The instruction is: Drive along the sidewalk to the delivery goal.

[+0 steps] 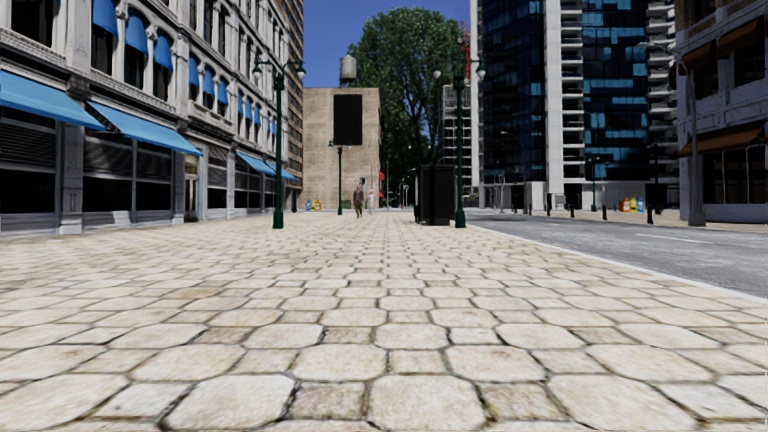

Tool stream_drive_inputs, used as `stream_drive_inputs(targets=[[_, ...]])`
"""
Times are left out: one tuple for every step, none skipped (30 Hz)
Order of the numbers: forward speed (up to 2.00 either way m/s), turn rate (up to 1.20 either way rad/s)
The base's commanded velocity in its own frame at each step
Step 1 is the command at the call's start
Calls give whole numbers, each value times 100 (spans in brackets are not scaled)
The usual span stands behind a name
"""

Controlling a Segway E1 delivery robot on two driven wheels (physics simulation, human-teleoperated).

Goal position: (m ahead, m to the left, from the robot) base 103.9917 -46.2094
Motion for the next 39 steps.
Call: stream_drive_inputs(targets=[[200, 0], [200, 0], [200, 0], [200, 0], [200, 0], [200, 0], [200, 0], [200, 0], [200, 0], [200, 0], [200, 0], [200, 0], [200, 0], [200, 0], [200, 0], [200, 0], [200, 0], [200, 0], [200, 0], [200, 0], [200, 0], [200, 0], [200, 0], [200, 0], [200, 0], [200, 0], [200, 0], [200, 0], [200, 0], [200, 0], [200, 0], [200, 0], [200, 0], [200, 0], [200, 0], [200, 0], [200, 0], [200, 0], [200, 0]])
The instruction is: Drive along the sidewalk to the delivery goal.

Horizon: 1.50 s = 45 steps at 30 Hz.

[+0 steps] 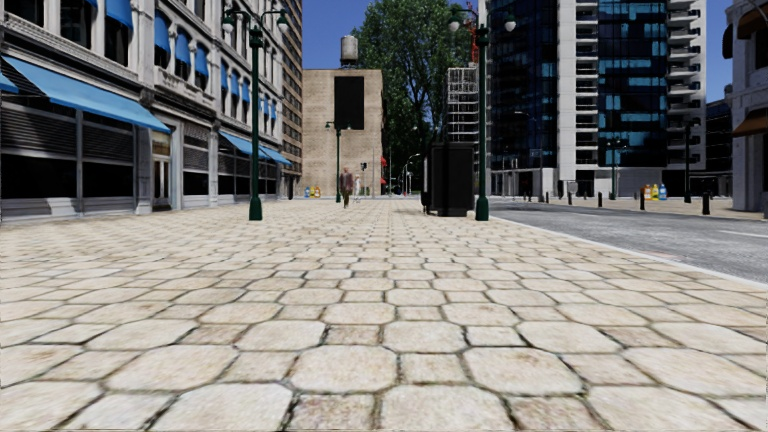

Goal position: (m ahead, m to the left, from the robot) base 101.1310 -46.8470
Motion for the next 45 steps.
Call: stream_drive_inputs(targets=[[200, 0], [200, 0], [200, 0], [200, 0], [200, 0], [200, 0], [200, 0], [200, 0], [200, 0], [200, 0], [200, -39], [200, -39], [200, -67], [200, -79], [200, -3], [200, 0], [200, 0], [200, 0], [200, 0], [200, 0], [200, 0], [200, 0], [200, 0], [200, 0], [200, 0], [200, 0], [200, 0], [200, 0], [200, 0], [200, 0], [200, 0], [200, 0], [200, 0], [200, 0], [200, 0], [200, 0], [200, 0], [200, -4], [200, -46], [200, -50], [200, -49], [200, -7], [200, -1], [200, 0], [200, 0]])
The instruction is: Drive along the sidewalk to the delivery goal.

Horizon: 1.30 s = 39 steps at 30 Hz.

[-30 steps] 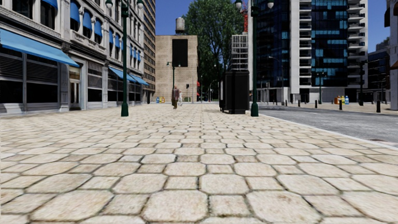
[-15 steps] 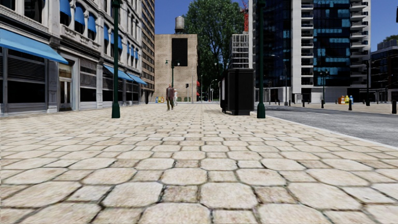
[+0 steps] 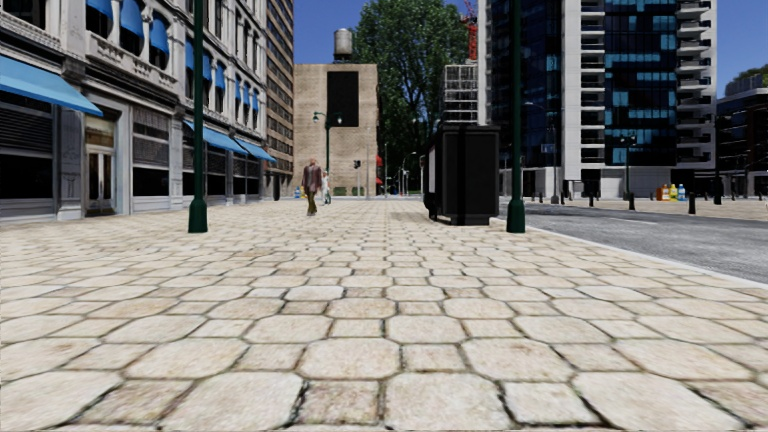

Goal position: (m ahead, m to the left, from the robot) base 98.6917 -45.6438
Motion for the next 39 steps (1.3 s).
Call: stream_drive_inputs(targets=[[200, 0], [200, 0], [200, 0], [200, 0], [200, 0], [200, 0], [200, 0], [200, 0], [200, 0], [200, 0], [200, -3], [200, -3], [200, -18], [200, -49], [200, -65], [200, -33], [200, -9], [200, -1], [200, 0], [200, 0], [200, 0], [200, 0], [200, 0], [200, 0], [200, 0], [200, 0], [200, 0], [200, 0], [200, 0], [200, 0], [200, 0], [200, 0], [200, 0], [200, 0], [200, 0], [200, 0], [200, 0], [200, 0], [200, 0]])
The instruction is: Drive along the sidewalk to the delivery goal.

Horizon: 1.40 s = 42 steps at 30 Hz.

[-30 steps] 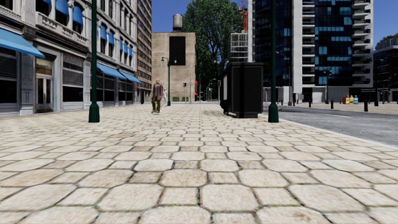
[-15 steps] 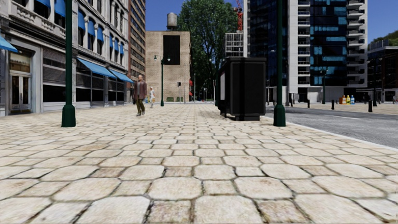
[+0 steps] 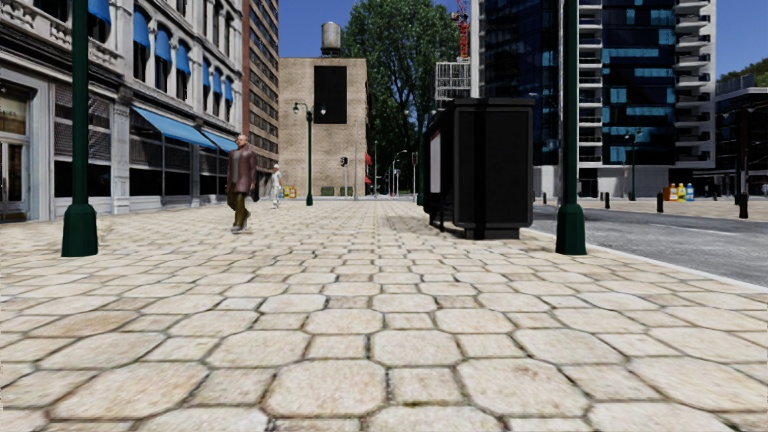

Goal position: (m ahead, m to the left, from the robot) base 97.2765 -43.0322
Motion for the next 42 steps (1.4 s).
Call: stream_drive_inputs(targets=[[200, 0], [200, 0], [200, 0], [200, 0], [200, 0], [200, 0], [200, 0], [200, 0], [200, 0], [200, 0], [200, 0], [200, 0], [200, 0], [200, 0], [200, 0], [200, 0], [200, 0], [200, 0], [200, 0], [200, 0], [200, 0], [200, 0], [200, 0], [200, 0], [200, 0], [200, 0], [200, 0], [200, 0], [200, 0], [200, 0], [200, 0], [200, 0], [200, 0], [200, 0], [200, 0], [200, 0], [200, 0], [200, 0], [200, 0], [200, 0], [200, 0], [200, 0]])
